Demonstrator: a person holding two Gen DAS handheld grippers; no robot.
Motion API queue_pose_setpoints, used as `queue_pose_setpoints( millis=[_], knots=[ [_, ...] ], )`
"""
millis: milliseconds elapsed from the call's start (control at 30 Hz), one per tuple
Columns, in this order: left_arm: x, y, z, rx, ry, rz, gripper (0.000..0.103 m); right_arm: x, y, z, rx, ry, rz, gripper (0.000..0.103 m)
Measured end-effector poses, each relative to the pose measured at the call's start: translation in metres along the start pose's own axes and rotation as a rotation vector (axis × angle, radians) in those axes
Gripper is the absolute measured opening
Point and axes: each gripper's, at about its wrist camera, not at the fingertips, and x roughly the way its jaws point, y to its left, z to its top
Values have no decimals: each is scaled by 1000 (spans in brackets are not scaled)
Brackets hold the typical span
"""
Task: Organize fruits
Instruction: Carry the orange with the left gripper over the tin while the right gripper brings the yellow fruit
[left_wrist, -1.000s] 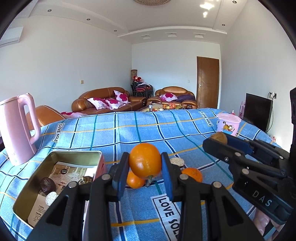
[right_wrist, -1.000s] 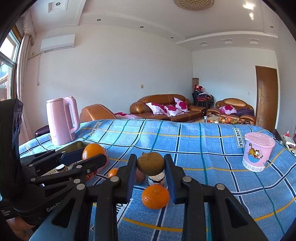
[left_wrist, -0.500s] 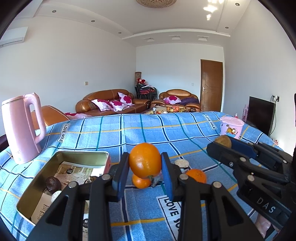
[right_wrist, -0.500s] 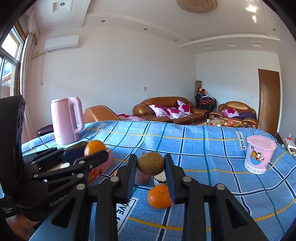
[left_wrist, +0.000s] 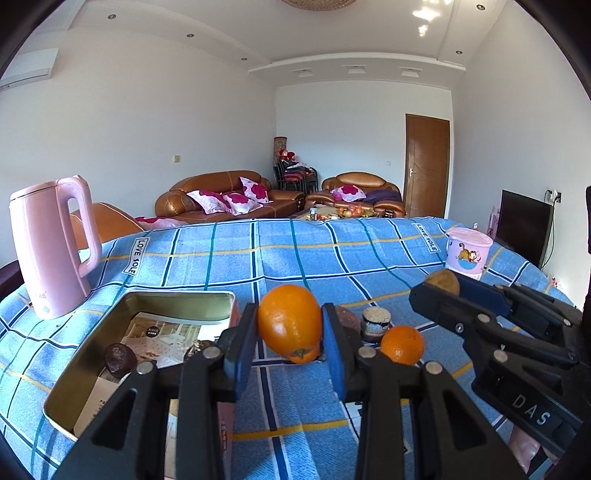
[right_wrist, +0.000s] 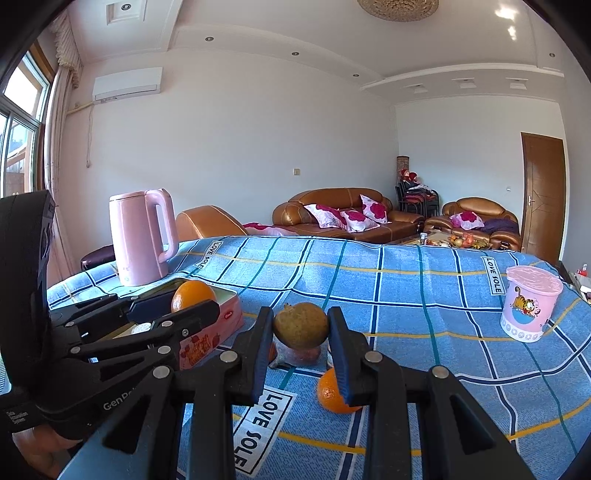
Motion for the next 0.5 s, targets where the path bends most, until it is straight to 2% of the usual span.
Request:
queue_pose_setpoints(
  millis=[500],
  knots=[
    [-2, 42, 2, -63, 28, 53, 36, 18, 28, 2, -22, 31, 65, 32]
  ],
)
